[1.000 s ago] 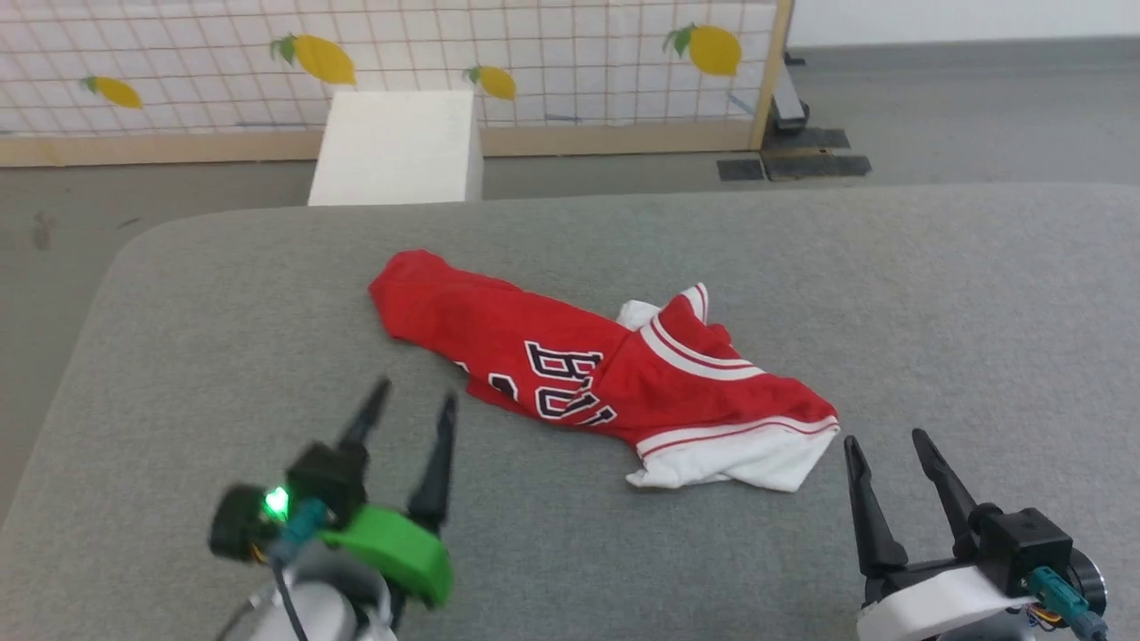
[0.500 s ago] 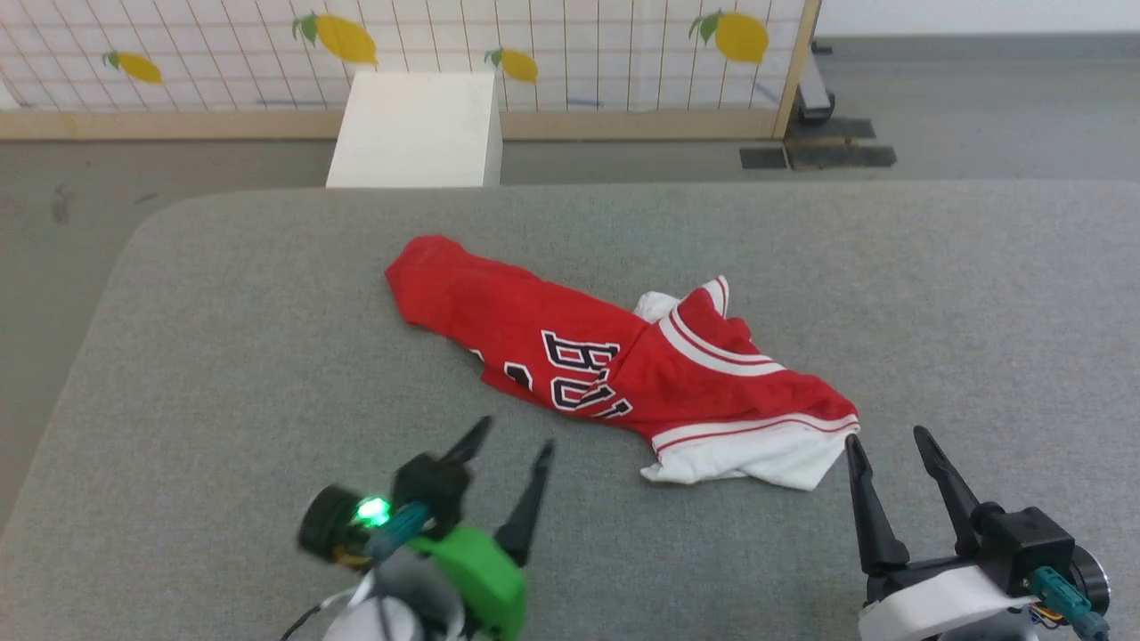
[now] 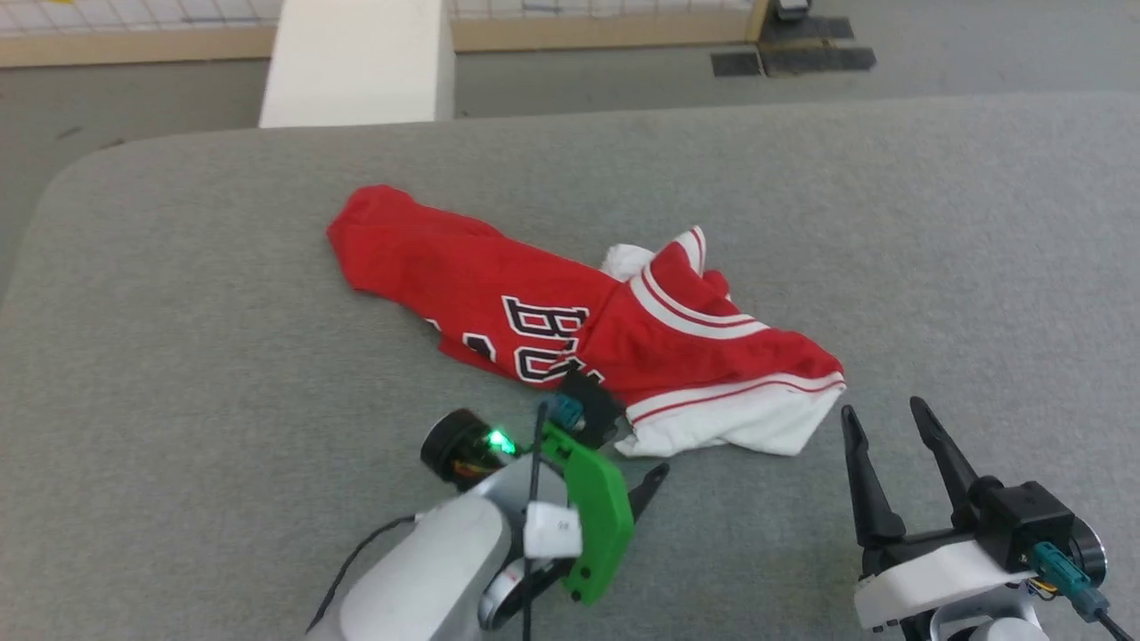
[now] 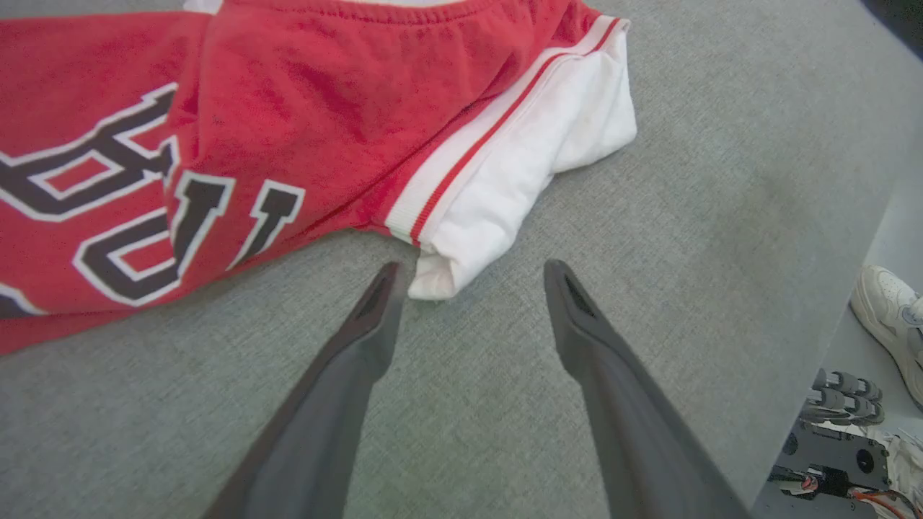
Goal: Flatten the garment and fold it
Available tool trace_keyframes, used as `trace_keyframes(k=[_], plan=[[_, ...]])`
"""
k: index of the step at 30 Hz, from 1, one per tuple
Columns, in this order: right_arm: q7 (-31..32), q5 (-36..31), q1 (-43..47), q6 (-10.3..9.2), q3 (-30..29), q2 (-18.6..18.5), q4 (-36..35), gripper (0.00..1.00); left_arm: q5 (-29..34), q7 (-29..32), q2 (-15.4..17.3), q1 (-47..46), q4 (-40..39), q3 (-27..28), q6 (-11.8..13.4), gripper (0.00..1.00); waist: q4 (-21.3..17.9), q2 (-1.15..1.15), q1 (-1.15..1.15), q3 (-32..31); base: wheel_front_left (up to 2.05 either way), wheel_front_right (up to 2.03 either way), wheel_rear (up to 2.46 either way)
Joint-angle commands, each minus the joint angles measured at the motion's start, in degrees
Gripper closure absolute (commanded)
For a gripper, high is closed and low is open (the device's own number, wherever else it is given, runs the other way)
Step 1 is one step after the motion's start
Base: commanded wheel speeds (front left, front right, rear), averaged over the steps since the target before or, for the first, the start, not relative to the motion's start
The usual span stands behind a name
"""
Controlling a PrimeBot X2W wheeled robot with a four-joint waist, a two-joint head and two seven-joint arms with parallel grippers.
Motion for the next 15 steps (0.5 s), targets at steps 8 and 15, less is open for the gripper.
trace_keyframes(k=[8,15], plan=[[-0.3,0.9,-2.1,-0.09,0.4,0.0,0.0,0.0,-1.2,1.6,-0.9,-5.9,6.2,-1.3,-0.8,0.0,-4.1,0.0,0.0,3.9,0.0,0.0,0.0],[-0.3,1.4,-2.2,-0.09,0.0,0.0,0.1,0.0,-3.0,0.4,-1.1,-6.5,8.8,-2.8,-1.2,1.0,-3.8,0.0,0.0,4.4,0.0,0.0,0.0]])
